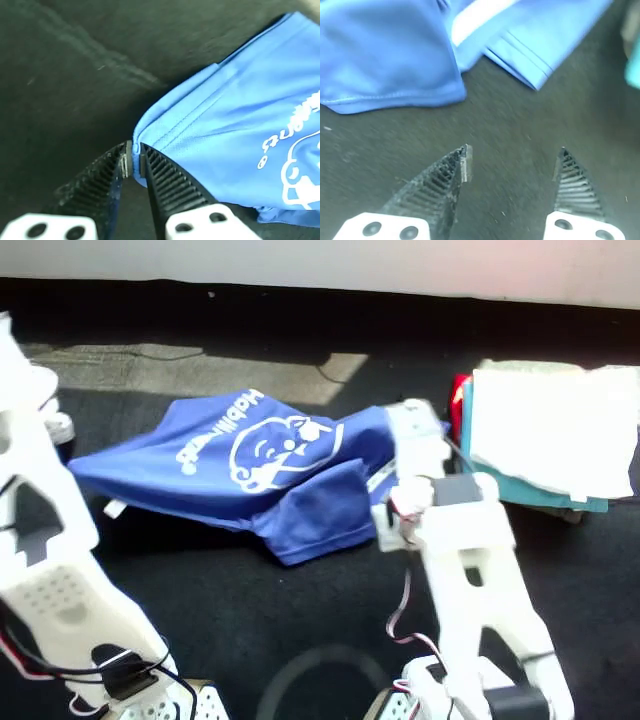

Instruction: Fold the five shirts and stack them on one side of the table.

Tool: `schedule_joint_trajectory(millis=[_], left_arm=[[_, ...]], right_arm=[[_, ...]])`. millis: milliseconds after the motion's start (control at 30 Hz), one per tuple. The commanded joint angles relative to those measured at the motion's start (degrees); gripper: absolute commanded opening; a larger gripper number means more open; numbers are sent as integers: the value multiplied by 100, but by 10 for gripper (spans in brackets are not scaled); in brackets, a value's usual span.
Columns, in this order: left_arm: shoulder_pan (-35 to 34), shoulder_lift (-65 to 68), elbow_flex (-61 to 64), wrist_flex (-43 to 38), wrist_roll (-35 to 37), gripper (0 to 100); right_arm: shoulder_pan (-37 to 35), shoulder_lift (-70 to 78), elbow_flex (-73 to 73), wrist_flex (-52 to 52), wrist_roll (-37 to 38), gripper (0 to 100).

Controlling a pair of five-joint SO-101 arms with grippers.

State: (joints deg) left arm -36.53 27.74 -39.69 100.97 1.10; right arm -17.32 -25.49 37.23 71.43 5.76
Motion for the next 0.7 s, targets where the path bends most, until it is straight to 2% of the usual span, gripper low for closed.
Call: schedule_joint_trajectory(millis=[0, 133, 200, 333, 600, 667], left_arm=[[-338, -585, 426, 70, -264, 8], [-444, -585, 716, 35, -352, 9], [-435, -585, 813, -62, -343, 9], [-400, -585, 840, -158, -325, 9], [-400, -585, 840, -167, -325, 9], [-400, -585, 840, -167, -325, 9]], right_arm=[[-831, 462, -567, -22, -44, 260], [-1622, 945, -593, -75, 211, 260], [-1754, 1191, -620, -207, 158, 260], [-1719, 1727, -611, -866, -18, 260], [-1692, 2563, -629, -1534, -308, 251], [-1692, 2589, -629, -1569, -308, 194]])
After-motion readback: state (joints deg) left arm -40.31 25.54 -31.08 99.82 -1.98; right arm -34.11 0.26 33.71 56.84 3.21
